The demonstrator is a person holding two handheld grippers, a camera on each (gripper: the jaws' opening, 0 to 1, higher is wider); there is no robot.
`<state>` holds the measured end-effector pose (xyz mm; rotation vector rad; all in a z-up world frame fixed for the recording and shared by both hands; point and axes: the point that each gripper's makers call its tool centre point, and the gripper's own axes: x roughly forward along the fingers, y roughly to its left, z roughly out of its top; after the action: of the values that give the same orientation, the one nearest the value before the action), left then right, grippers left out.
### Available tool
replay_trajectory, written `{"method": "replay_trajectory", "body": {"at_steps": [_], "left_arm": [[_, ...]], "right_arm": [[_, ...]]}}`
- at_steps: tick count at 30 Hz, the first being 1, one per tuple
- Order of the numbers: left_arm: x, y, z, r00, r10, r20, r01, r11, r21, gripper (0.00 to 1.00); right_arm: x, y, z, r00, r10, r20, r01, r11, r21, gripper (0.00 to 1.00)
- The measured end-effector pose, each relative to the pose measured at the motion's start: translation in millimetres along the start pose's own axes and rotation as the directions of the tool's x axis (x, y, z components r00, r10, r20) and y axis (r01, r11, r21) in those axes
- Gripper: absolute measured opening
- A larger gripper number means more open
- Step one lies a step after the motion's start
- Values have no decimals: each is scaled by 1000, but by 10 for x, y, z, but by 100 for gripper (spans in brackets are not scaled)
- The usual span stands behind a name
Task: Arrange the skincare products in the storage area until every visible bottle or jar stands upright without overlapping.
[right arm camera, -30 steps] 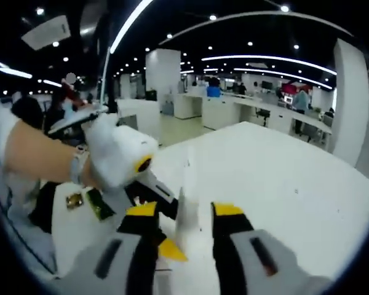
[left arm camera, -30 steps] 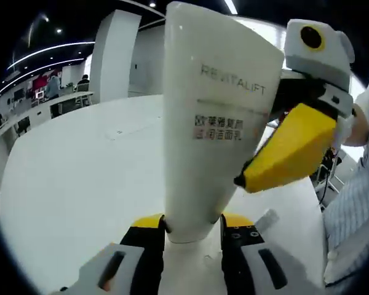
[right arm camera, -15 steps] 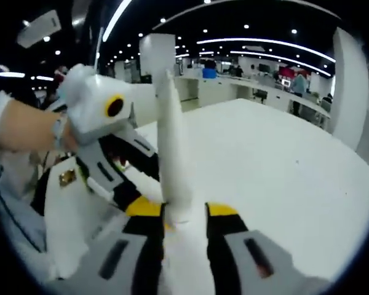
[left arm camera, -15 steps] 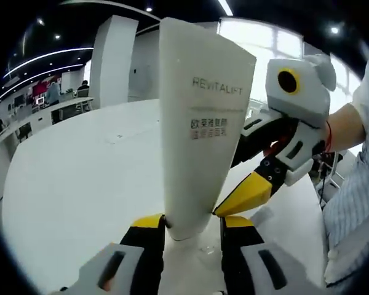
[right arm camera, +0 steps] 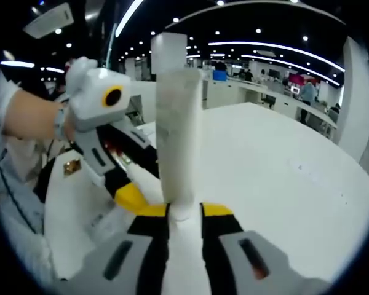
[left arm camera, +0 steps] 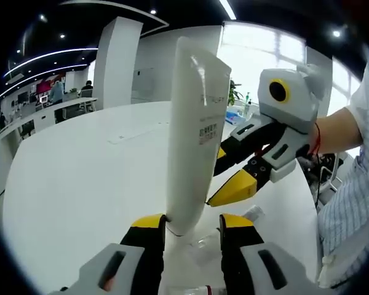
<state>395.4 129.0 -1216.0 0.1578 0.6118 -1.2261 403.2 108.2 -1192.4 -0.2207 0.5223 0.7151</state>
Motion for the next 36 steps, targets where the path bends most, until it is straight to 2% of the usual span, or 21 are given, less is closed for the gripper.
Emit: {"method": "replay_trajectory", "body": {"at_steps": [4,6,9,13,14,15,16,18,20,25,28,30,31,32,33,34,36], "left_arm": [[-13,1,-6,1000,10,-4,-10,1000,6,35],[-51,26,7,1000,27,2,-27,1000,0,33],[-198,114,82,994,86,59,-83,995,-53,32],[-516,169,90,980,157,121,-149,986,-69,33],[-627,188,96,972,184,148,-174,981,-83,33],[-664,190,99,969,191,157,-179,980,-89,33],[-818,188,90,959,216,182,-198,974,-110,33],[-929,210,66,951,244,189,-224,967,-120,33],[-1158,227,16,931,297,212,-275,953,-130,33],[-1560,214,-184,894,380,239,-339,920,-195,33],[-1816,249,-347,848,463,257,-402,879,-257,33],[-1915,264,-423,826,499,263,-420,855,-304,33],[-1998,272,-464,801,526,286,-421,834,-357,33],[-2065,271,-507,782,546,300,-418,817,-397,33],[-2089,272,-525,775,554,304,-419,810,-410,33],[-2153,278,-579,757,578,307,-429,793,-433,33],[-2222,292,-673,741,601,300,-448,775,-446,33]], "right_arm": [[-2,11,0,1000,3,0,-3,1000,-4,17],[-22,27,5,1000,4,8,-4,1000,24,18],[-70,74,8,1000,12,23,-12,999,36,21],[-160,132,-19,999,16,46,-18,999,52,21],[-184,146,-15,998,14,58,-18,998,65,22],[-191,151,-13,998,14,62,-18,997,68,22],[-211,179,-1,997,15,75,-22,996,85,22],[-219,201,10,996,16,84,-24,995,94,22],[-224,275,43,994,22,104,-32,994,101,22],[-221,420,80,993,49,110,-57,995,79,22],[-223,554,160,990,71,120,-77,996,50,24],[-198,669,229,988,89,123,-91,996,5,25],[-164,752,259,987,111,112,-109,994,-27,25],[-125,825,284,986,131,100,-127,991,-50,25],[-95,873,309,985,142,94,-137,989,-62,25],[-69,918,333,984,154,87,-147,986,-77,26],[-4,1029,416,979,182,87,-172,979,-105,26]]}}
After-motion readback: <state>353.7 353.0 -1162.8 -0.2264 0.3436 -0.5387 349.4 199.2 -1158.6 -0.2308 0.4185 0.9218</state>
